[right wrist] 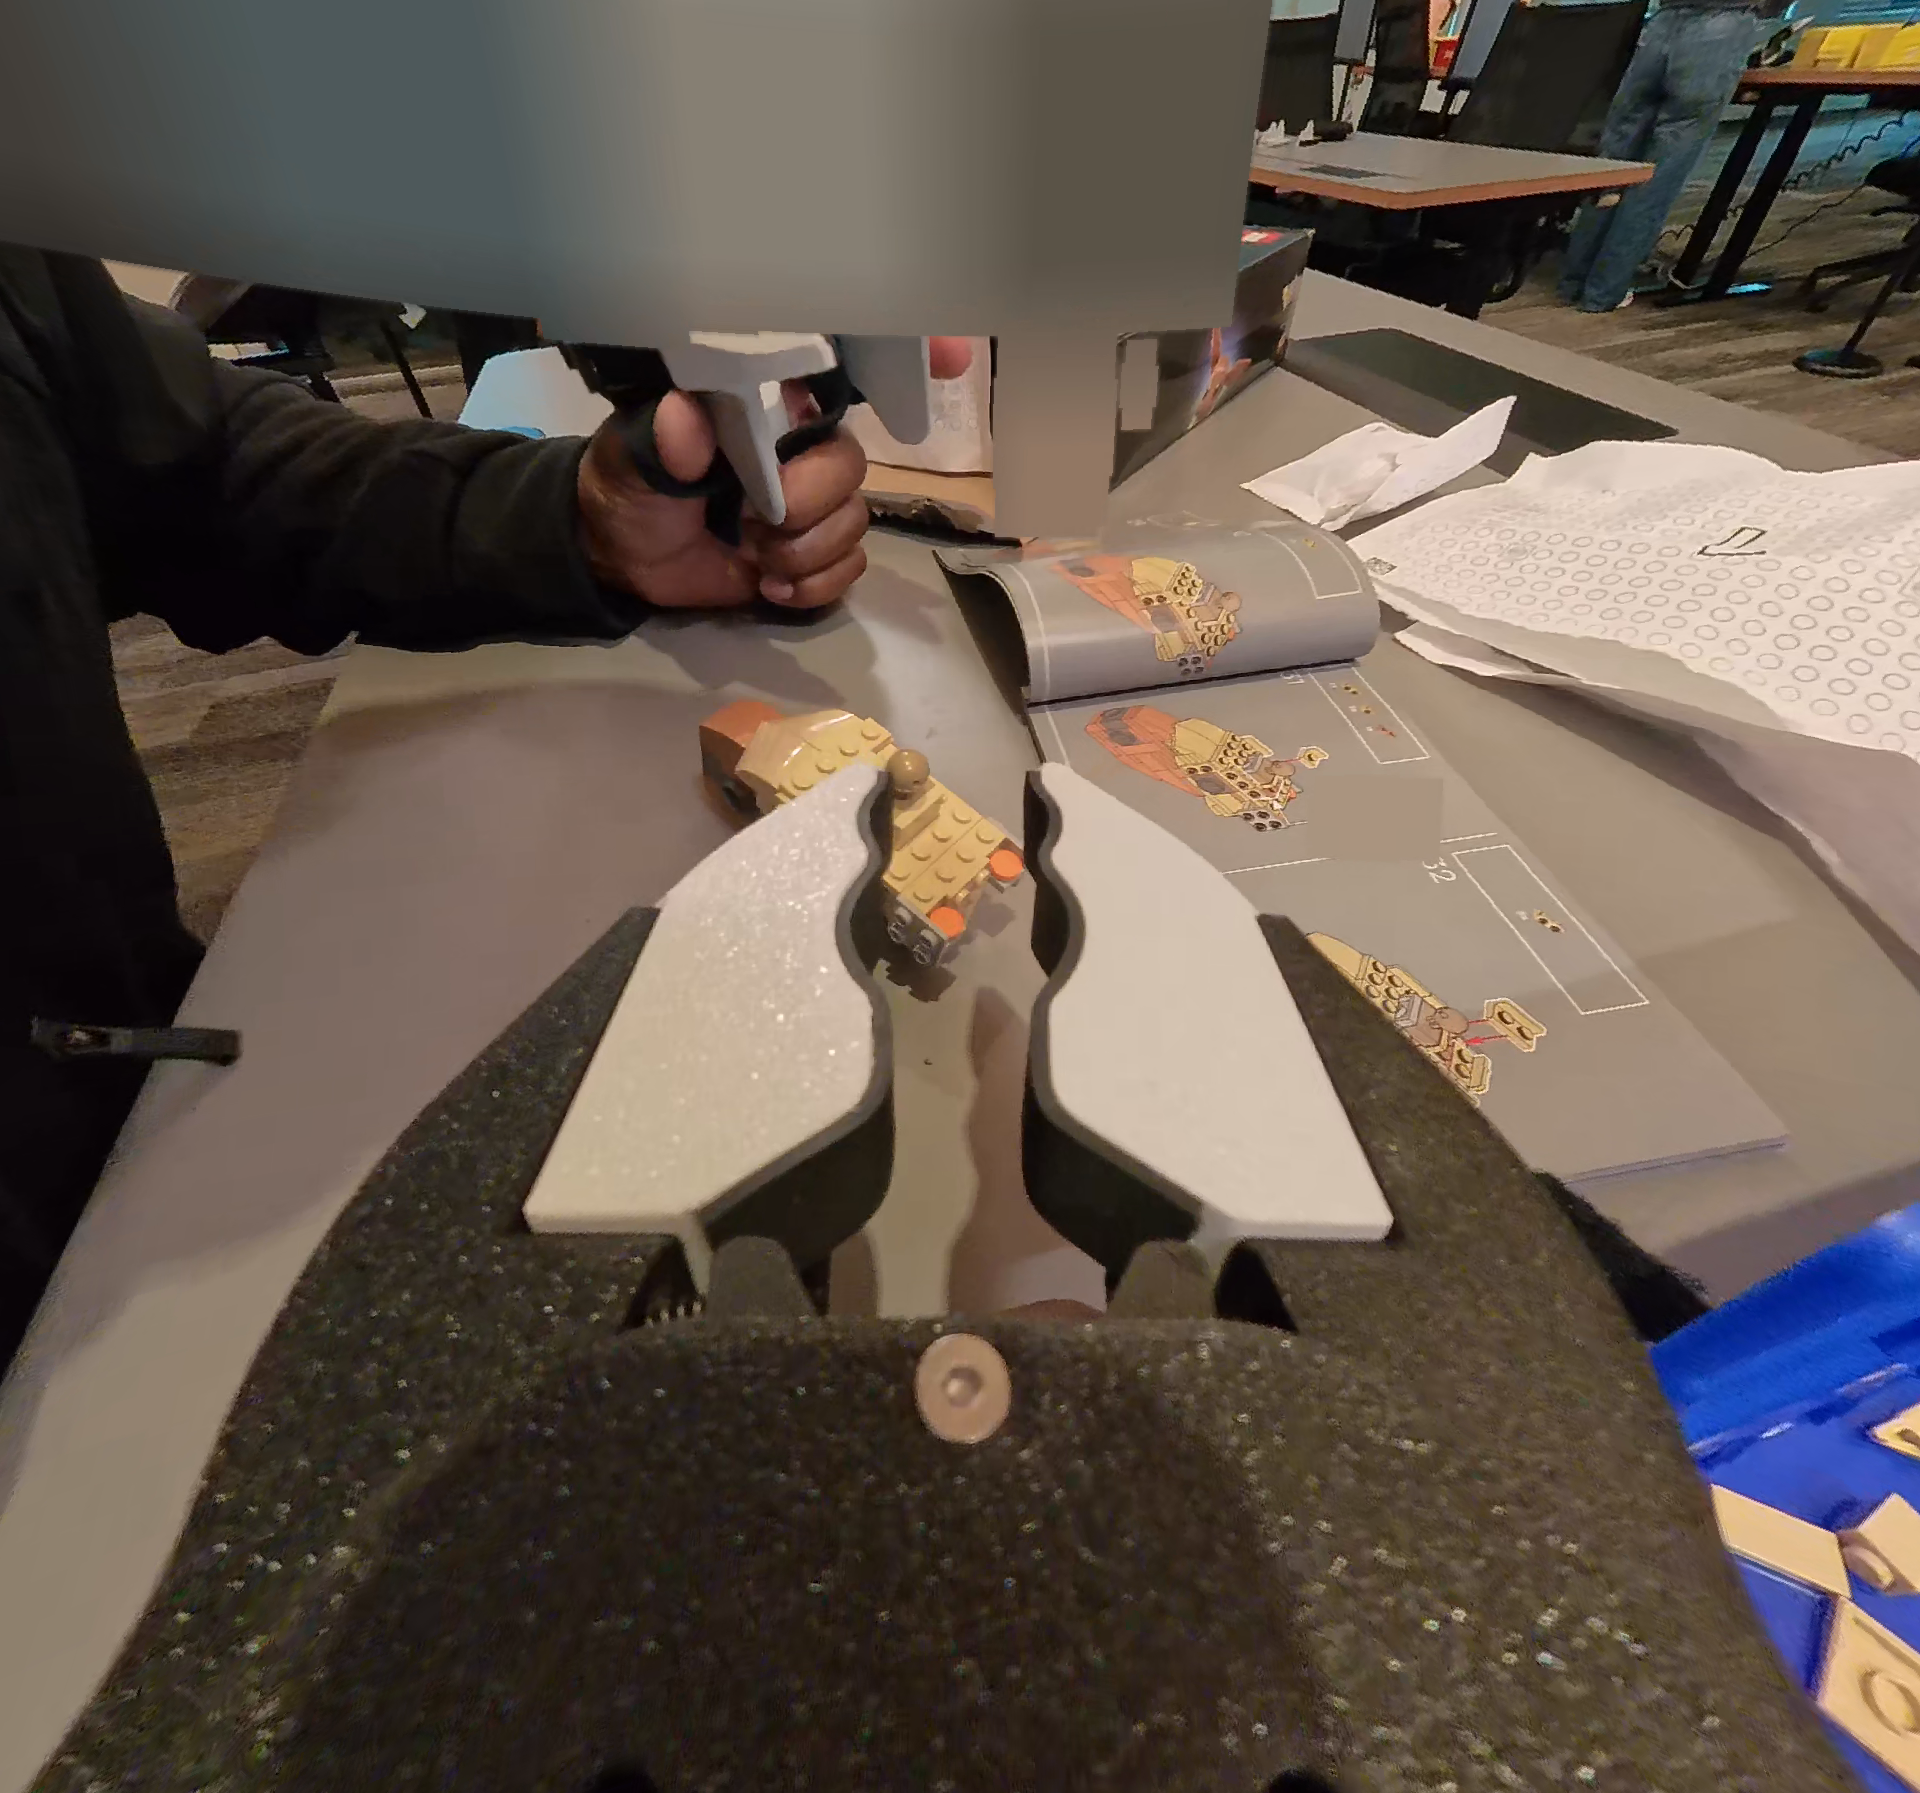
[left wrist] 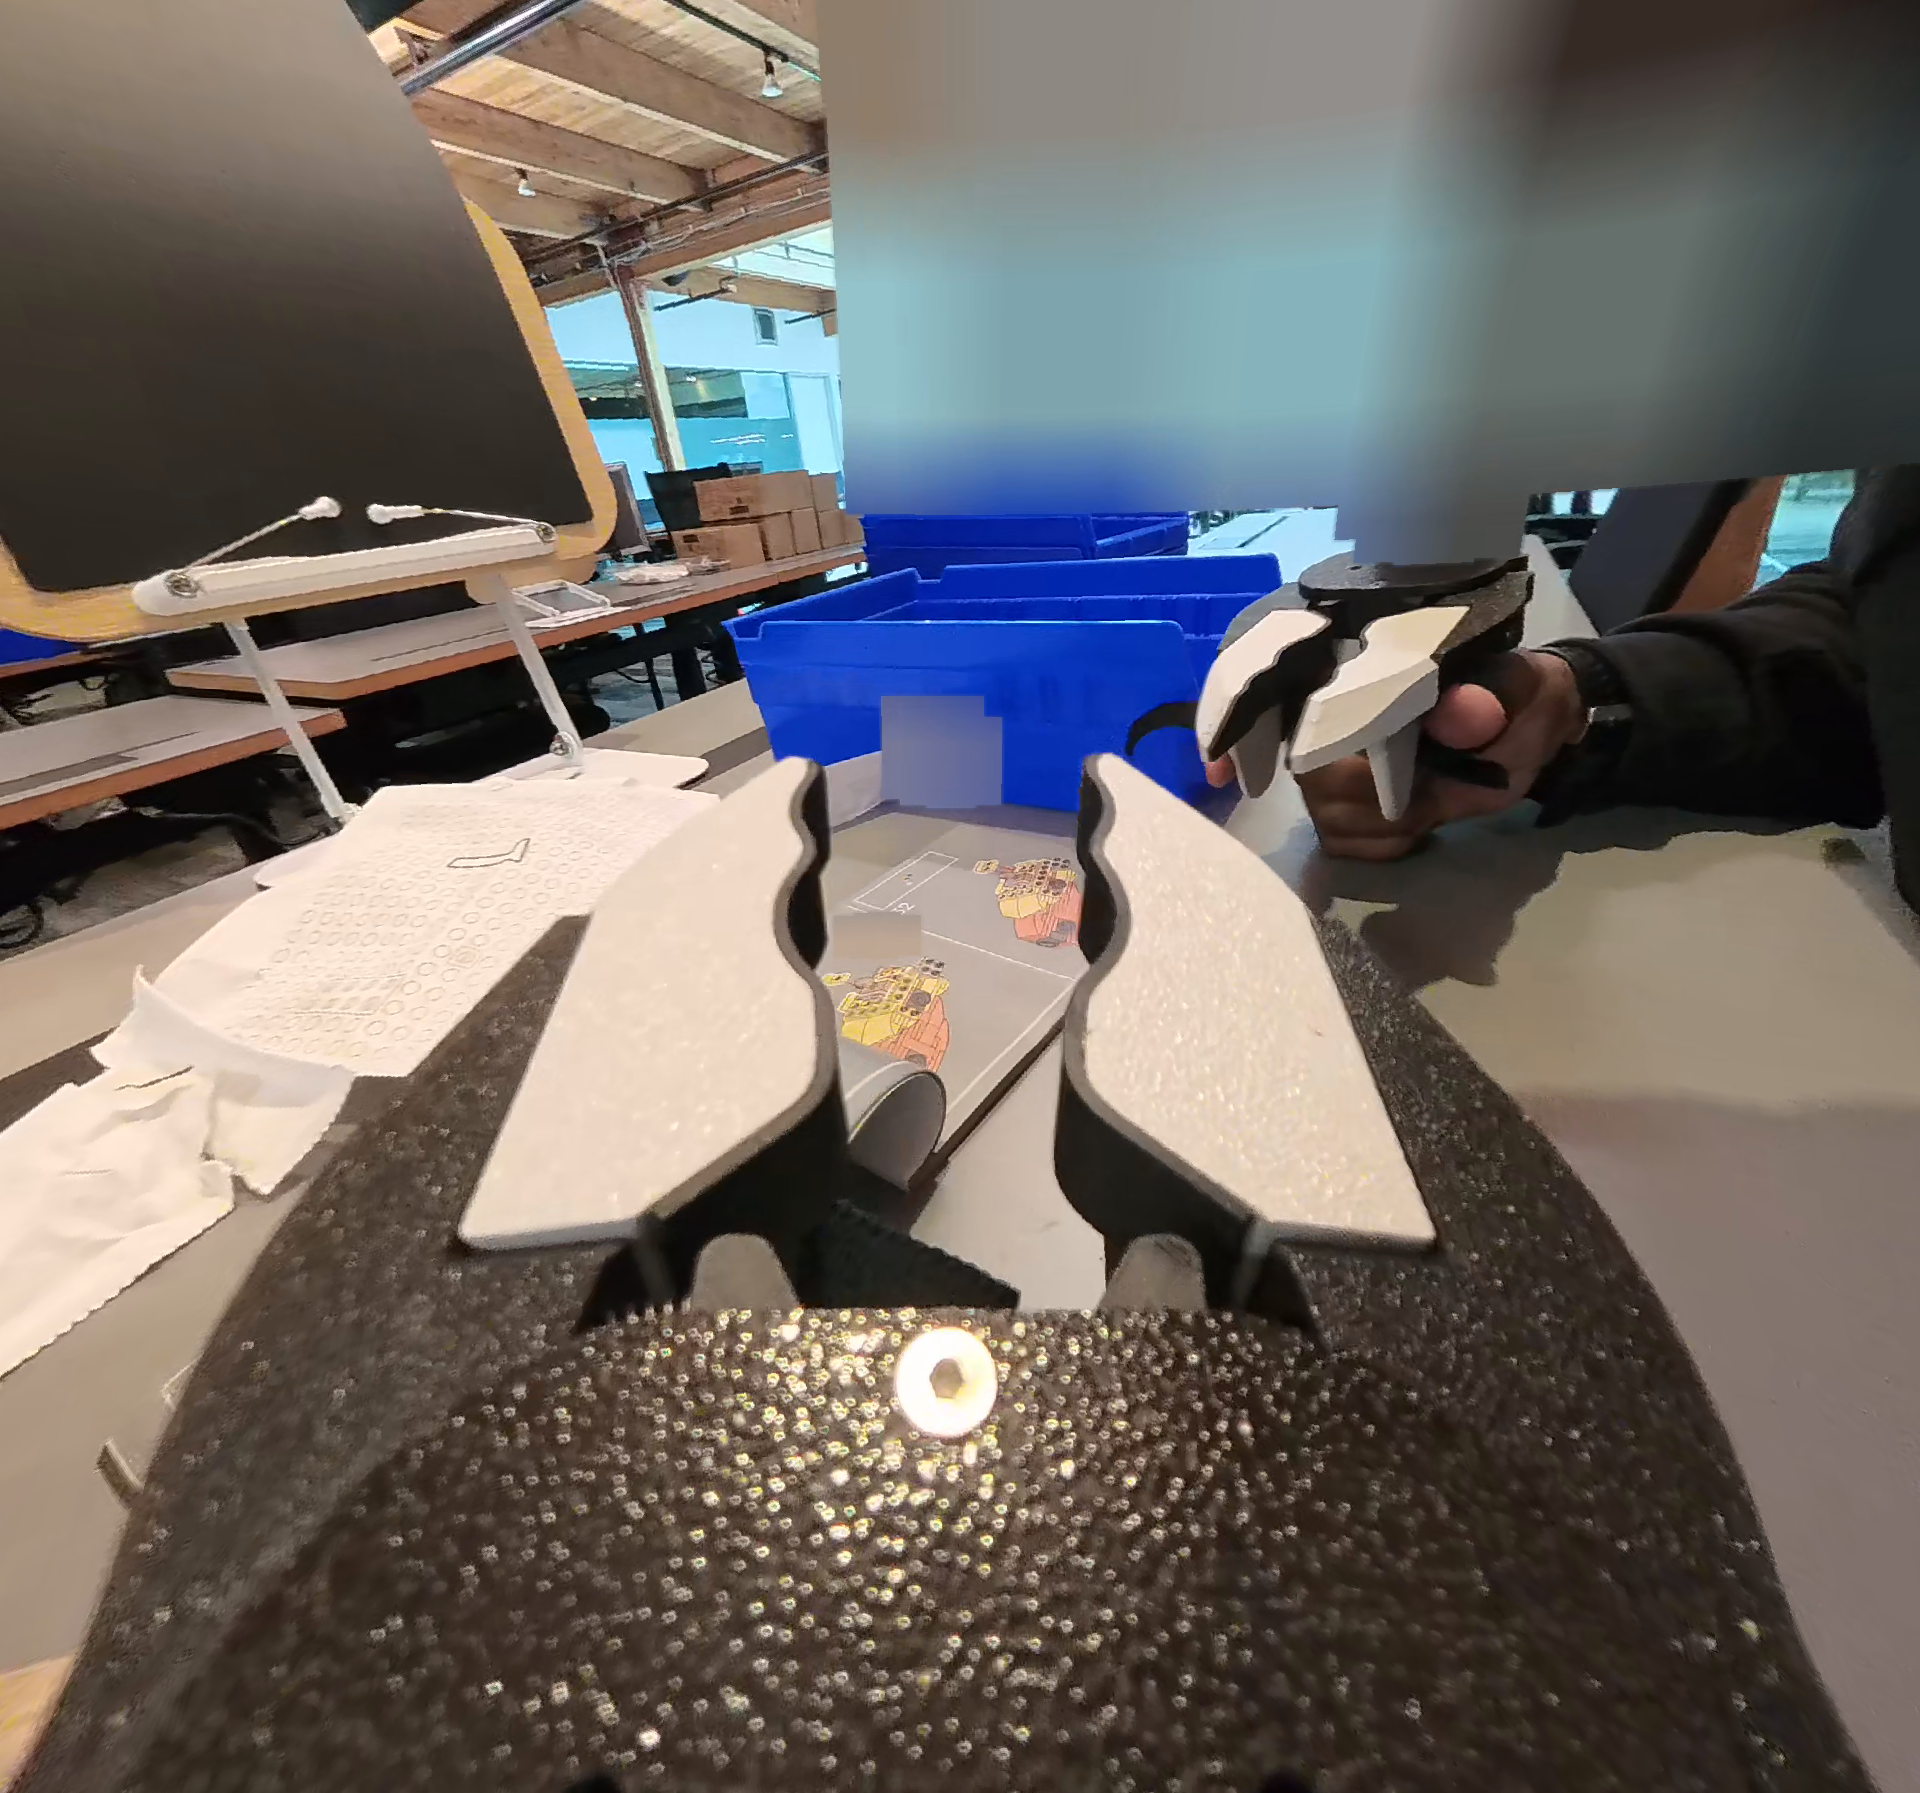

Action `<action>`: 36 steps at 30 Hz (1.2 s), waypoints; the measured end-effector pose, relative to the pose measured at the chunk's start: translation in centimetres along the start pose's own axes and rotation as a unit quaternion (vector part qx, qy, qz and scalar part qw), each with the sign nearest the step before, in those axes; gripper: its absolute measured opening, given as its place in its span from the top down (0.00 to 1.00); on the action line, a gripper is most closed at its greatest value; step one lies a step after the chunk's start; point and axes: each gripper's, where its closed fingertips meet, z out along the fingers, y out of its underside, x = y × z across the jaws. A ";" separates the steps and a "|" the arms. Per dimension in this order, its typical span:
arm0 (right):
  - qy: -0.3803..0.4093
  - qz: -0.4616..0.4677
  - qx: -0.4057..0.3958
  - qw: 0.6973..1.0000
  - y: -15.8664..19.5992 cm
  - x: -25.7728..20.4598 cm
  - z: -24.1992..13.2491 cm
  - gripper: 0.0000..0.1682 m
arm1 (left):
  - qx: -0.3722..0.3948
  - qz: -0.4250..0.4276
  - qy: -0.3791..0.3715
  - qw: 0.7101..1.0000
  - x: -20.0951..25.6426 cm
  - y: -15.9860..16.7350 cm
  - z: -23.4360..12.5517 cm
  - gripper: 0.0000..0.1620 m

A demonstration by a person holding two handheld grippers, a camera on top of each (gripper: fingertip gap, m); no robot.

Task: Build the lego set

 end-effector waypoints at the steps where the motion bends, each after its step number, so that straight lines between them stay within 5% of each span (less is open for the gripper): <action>1: 0.000 0.004 0.001 1.000 0.0 0.1 0.0 0.86 | -0.002 0.001 0.001 1.000 0.0 0.1 0.1 0.72; 36: -0.008 0.015 0.006 1.000 -0.1 0.1 -0.2 0.93 | -0.026 0.012 -0.011 1.000 -0.1 0.7 0.7 0.73</action>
